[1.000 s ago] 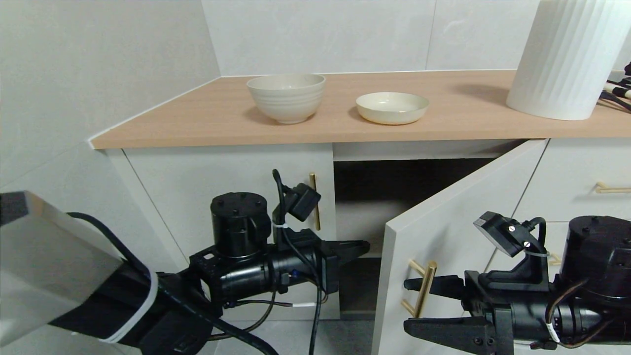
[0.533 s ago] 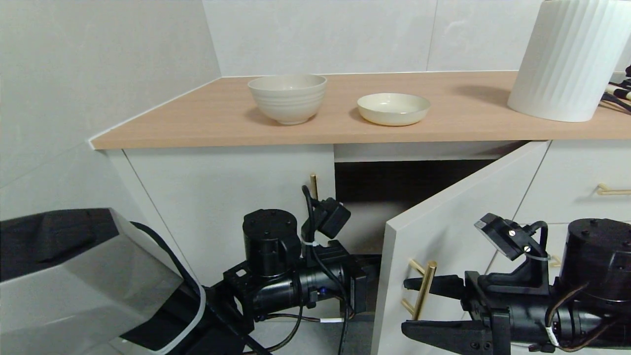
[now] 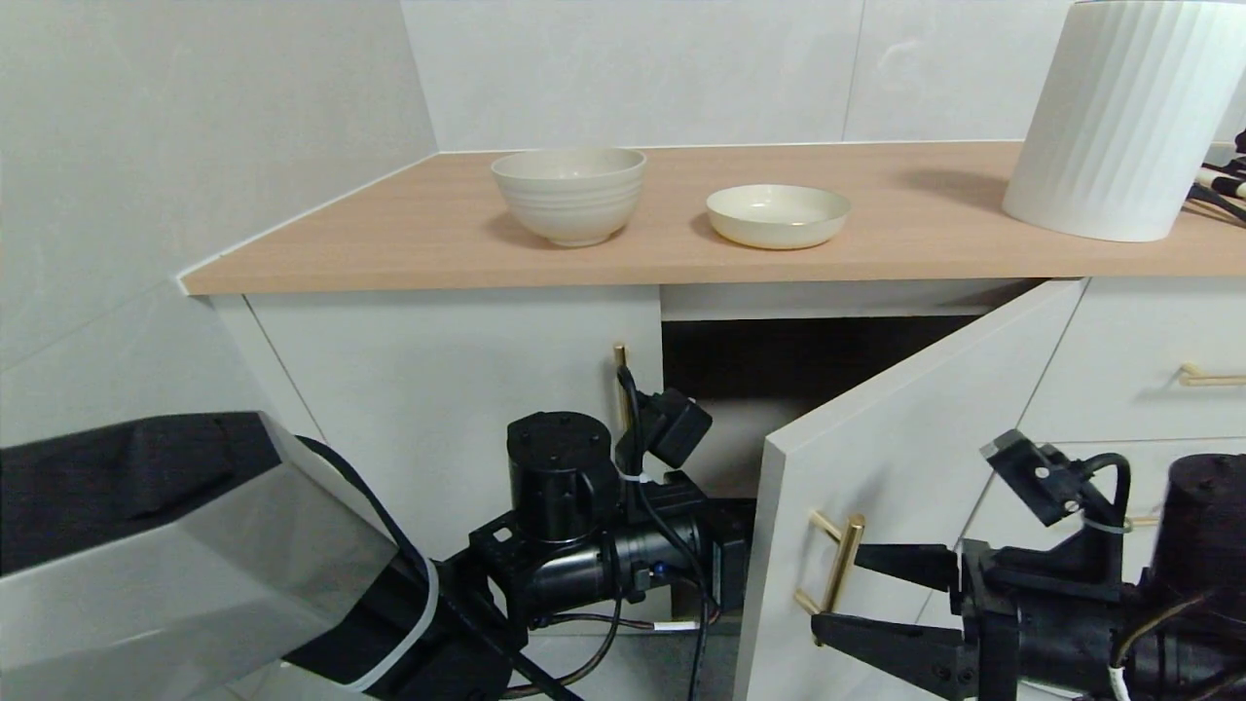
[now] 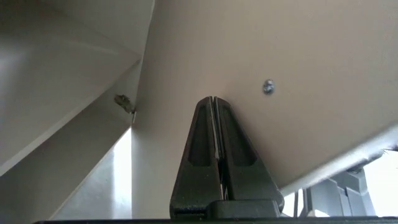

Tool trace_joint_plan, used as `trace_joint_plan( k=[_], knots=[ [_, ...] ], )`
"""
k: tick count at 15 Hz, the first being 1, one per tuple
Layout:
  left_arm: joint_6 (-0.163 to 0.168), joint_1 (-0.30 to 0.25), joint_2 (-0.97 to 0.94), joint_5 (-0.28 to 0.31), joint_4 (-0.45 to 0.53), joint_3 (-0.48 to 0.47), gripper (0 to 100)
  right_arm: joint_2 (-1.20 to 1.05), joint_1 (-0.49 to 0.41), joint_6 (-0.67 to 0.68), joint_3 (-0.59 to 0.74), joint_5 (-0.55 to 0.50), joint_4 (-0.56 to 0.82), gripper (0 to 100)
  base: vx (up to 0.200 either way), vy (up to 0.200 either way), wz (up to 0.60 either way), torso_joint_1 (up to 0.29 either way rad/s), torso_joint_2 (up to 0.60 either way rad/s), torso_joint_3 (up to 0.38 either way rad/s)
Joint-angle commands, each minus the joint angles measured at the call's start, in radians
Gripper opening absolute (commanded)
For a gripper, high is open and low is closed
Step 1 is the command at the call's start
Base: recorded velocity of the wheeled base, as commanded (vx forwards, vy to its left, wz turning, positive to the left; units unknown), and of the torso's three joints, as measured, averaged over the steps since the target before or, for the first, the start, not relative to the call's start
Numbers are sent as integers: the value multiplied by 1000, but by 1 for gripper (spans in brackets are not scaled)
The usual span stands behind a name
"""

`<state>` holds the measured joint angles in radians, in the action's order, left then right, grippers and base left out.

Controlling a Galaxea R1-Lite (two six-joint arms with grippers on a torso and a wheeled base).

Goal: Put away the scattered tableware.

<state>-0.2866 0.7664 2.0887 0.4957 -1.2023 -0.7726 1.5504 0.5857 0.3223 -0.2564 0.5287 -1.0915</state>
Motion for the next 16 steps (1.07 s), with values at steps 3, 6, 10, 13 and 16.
trace_joint_plan(
  k=[3,6,10,13,16],
  knots=[
    [0,19,-3,-9,21,-7,0,-204,-76,-40,31,-7,28,100,0,0,0,0,0,0],
    [0,28,-3,-25,23,-7,0,-288,-118,-232,-18,-171,217,100,0,0,0,0,0,0],
    [0,33,-7,-25,44,-13,0,-461,-115,-278,-162,-320,565,100,0,0,0,0,0,0],
    [0,56,-13,-36,78,-42,0,-553,-115,-276,-224,-306,702,100,0,0,0,0,0,0],
    [0,68,-7,-55,106,-62,0,-555,-116,-276,-222,-306,702,100,-133,0,0,2,0,3]
  ],
)
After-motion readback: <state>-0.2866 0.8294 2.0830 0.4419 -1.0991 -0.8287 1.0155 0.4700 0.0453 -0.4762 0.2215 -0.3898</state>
